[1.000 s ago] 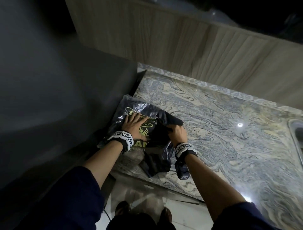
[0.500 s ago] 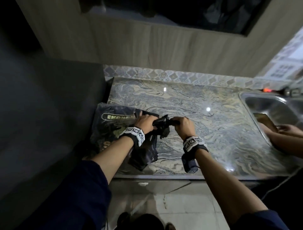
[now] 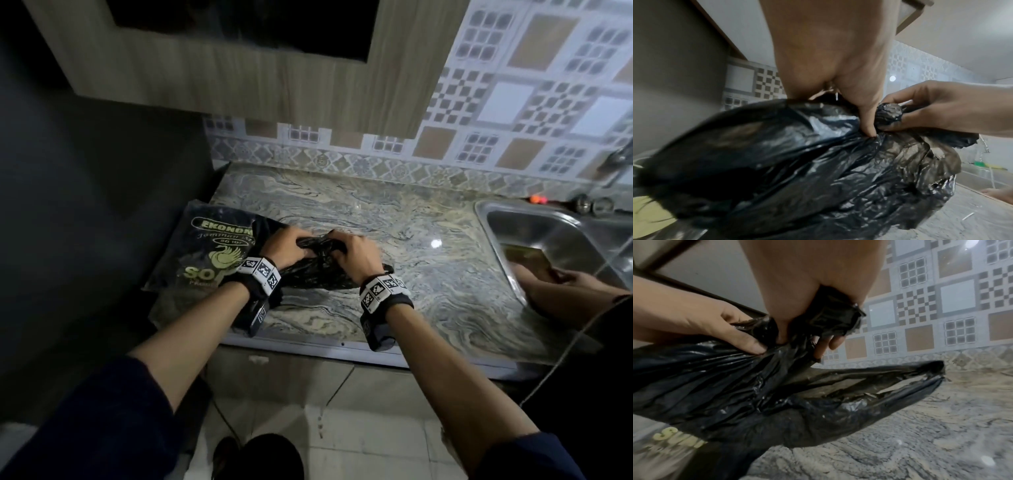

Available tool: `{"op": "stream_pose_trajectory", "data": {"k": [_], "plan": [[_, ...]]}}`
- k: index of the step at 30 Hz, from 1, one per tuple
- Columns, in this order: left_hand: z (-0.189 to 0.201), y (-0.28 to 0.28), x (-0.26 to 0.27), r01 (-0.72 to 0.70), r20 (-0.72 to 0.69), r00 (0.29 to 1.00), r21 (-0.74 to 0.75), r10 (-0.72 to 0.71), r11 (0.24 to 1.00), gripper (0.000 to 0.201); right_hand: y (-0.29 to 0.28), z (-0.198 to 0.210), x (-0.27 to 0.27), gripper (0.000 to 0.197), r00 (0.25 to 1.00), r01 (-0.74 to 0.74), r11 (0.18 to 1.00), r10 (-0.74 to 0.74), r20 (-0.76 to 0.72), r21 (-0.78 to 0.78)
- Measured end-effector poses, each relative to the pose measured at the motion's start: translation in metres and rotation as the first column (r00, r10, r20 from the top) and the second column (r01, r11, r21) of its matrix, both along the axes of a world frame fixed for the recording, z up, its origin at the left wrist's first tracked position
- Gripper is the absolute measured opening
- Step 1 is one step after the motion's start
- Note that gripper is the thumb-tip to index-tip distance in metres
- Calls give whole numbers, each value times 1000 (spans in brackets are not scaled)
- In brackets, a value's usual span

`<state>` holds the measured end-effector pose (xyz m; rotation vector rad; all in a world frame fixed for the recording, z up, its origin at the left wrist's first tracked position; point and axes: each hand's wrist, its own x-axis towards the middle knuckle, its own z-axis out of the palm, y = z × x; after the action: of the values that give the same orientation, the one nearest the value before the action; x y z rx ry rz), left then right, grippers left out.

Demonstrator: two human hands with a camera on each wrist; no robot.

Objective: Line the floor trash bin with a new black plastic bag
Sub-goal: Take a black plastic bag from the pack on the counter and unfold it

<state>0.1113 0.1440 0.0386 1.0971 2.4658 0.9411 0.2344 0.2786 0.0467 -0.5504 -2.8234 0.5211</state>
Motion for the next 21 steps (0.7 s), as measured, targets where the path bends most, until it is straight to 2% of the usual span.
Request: {"op": "stream_pose_trajectory", "data": {"k": [2, 6, 9, 12, 14, 18, 19, 21], "plan": [[1, -13, 9, -61, 5, 998, 25, 60, 998, 33, -7, 2, 3, 42, 1000, -13, 1000, 13, -13, -15], [12, -45, 17, -163, -13, 987, 31, 163, 986, 28, -26, 9, 0, 46, 998, -70, 995, 71, 1, -66], [28, -66, 20, -183, -11, 983, 69, 184, 981, 25, -41, 26, -4, 55, 991, -127, 987, 131, 37, -96], [40, -91, 19, -238, 0, 971, 117, 239, 964, 26, -62, 48, -4, 54, 983, -175, 978, 180, 31, -114], [48, -107, 20, -270, 16, 962, 170, 271, 948, 27, -77, 58, -3, 64, 978, -204, 973, 208, 28, -105], [64, -140, 29, -284, 58, 959, 286, 279, 915, 24, -118, 70, 6, 111, 974, -226, 941, 225, -33, -251], [67, -148, 31, -287, 76, 958, 310, 278, 906, 22, -129, 73, 10, 116, 976, -218, 933, 209, -62, -288], [69, -163, 35, -278, 117, 961, 358, 252, 891, 19, -151, 72, 18, 114, 978, -199, 921, 162, -136, -336]]}}
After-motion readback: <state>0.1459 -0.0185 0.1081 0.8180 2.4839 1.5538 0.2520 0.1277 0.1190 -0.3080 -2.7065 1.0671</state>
